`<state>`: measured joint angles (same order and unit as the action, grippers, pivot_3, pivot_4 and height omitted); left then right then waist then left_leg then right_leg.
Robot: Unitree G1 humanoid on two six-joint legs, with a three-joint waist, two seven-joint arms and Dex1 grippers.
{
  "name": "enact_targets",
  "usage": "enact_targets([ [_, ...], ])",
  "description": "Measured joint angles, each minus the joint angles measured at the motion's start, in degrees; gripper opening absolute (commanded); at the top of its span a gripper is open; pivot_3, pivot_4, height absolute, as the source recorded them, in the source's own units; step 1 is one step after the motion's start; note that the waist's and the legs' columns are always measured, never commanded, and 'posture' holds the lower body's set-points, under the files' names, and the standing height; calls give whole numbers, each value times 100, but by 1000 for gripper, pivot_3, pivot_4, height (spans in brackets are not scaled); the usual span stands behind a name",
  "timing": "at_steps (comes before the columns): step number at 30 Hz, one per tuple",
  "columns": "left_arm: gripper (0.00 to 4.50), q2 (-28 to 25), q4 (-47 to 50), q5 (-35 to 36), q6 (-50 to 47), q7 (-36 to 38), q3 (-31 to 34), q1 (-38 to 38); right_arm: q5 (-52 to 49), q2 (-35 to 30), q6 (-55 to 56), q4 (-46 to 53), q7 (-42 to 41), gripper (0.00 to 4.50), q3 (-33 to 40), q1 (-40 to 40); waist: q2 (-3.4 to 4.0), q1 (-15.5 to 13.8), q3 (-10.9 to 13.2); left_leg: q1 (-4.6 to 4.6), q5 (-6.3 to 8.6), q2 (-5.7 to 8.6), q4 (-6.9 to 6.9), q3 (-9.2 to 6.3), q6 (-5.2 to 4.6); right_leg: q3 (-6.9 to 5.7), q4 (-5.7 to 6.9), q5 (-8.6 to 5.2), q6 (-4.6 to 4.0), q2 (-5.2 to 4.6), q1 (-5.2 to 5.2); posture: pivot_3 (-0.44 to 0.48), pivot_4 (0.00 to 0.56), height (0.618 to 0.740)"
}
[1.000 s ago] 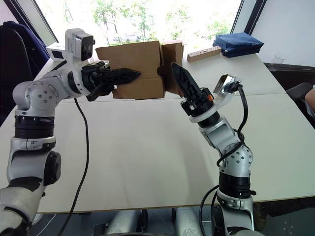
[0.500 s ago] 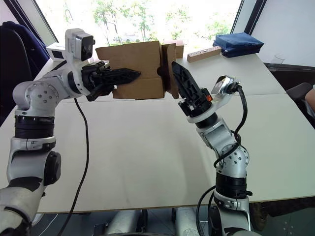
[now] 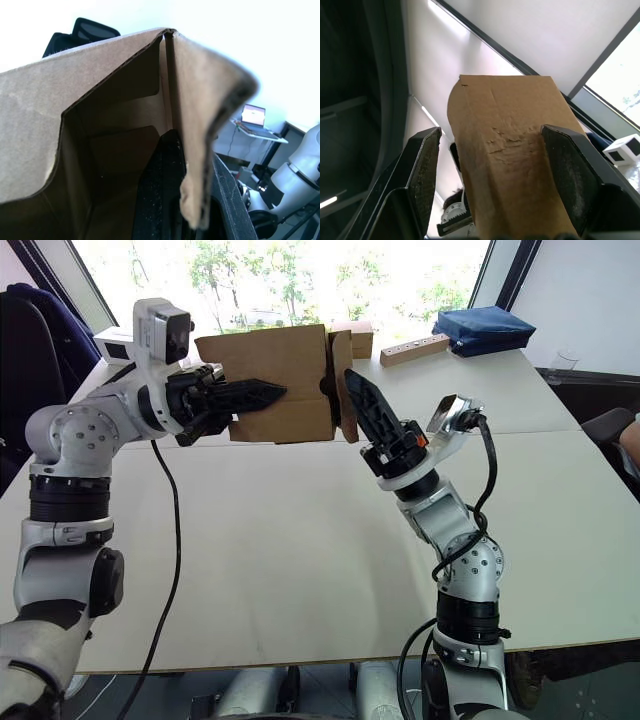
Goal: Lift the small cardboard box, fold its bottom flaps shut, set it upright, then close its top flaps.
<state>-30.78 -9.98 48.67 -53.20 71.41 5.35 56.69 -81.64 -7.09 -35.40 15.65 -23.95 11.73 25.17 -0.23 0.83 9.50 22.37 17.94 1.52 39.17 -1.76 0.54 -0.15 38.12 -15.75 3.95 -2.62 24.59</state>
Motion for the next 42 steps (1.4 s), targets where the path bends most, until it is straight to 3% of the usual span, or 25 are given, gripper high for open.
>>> enact_targets([
  [2,0,0,0,13,-4,-8,1,0,43,49,45,-1,20,3355,-1,0,0,-1,0,0,0,0,0,0,0,0,0,0,0,0,0,0,150,740],
  [6,0,0,5,38,-22,-34,3,0,59,134,97,-2,103,2242,-8,1,0,1,0,0,0,0,0,0,0,0,0,0,0,0,0,0,150,740],
  [28,0,8,6,59,-24,-144,24,-1,499,272,286,-113,233,2242,-73,204,0,5,0,0,0,0,-1,0,0,0,0,0,0,0,1,0,150,740],
  [42,0,401,6,61,52,-458,255,-74,721,779,569,-114,395,2242,-198,259,0,4,0,0,-1,0,-1,0,3,0,0,0,0,0,2,0,150,740],
])
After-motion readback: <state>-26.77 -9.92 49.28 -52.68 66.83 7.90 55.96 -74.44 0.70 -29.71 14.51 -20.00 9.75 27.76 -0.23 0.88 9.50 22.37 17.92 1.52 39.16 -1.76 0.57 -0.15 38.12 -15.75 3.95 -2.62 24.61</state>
